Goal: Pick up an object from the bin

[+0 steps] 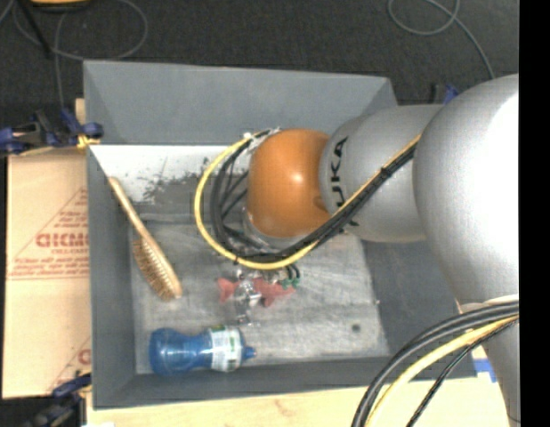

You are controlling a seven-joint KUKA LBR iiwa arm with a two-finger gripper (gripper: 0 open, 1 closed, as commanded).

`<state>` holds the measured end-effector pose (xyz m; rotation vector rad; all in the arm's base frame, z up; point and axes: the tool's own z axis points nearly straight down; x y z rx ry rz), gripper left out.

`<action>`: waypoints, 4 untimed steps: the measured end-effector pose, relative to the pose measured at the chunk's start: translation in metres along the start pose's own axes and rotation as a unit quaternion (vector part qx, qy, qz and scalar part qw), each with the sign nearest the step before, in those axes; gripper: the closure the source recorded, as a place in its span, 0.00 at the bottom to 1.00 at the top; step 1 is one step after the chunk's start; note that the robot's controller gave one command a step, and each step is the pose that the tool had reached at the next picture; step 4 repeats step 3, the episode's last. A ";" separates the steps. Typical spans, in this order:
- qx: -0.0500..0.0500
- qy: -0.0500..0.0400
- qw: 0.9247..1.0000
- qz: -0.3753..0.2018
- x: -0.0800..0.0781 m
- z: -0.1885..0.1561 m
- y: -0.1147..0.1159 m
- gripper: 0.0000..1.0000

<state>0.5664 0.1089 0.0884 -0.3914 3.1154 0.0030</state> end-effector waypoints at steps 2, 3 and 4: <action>0.000 -0.002 0.998 0.057 -0.026 0.009 -0.037 1.00; 0.000 -0.003 0.987 0.163 0.021 -0.129 -0.027 1.00; 0.000 -0.003 0.987 0.163 0.021 -0.129 -0.027 1.00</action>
Offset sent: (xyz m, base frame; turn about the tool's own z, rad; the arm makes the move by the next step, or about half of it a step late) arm 0.0000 0.0000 0.0000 0.0000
